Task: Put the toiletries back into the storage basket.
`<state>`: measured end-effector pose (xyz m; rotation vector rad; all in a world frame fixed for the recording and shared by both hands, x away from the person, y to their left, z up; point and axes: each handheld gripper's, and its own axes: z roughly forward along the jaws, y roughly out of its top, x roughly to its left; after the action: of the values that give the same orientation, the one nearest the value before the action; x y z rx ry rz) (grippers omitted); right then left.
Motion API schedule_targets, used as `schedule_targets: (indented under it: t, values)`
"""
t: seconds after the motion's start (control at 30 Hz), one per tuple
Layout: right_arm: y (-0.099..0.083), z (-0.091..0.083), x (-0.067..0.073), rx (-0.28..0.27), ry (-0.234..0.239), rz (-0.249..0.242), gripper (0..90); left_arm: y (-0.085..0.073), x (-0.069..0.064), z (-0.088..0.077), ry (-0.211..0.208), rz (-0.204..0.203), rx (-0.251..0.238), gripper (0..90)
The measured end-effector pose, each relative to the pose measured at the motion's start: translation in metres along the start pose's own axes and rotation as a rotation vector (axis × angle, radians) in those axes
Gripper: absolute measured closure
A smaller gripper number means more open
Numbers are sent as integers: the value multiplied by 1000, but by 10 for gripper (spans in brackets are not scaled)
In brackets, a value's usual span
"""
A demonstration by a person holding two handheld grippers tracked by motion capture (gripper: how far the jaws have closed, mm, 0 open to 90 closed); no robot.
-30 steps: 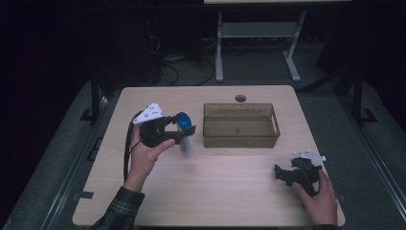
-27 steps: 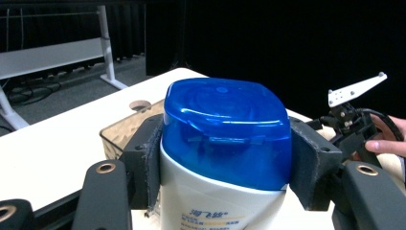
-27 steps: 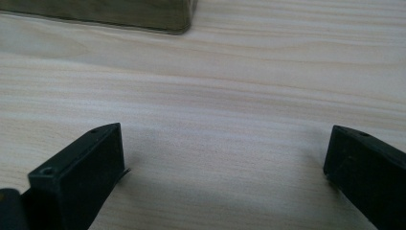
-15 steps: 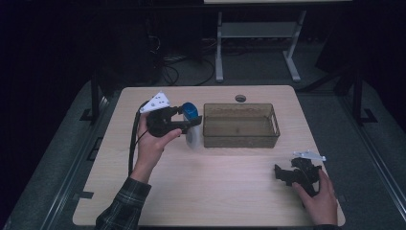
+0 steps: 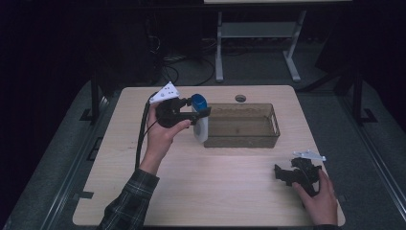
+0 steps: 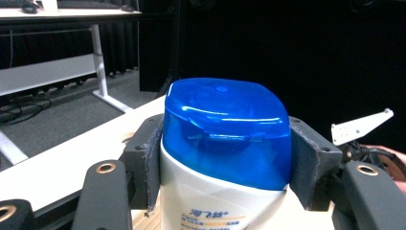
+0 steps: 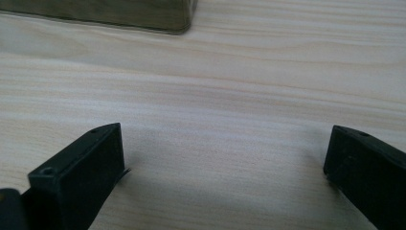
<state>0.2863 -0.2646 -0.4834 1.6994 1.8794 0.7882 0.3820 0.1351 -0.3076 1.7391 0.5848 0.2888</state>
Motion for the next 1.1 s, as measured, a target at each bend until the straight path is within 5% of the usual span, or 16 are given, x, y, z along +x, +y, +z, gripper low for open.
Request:
schedule_targets:
  t: [1.1]
  values:
    - [0,0,0,0,0,0,0,-5,20,56,3,5,1,374]
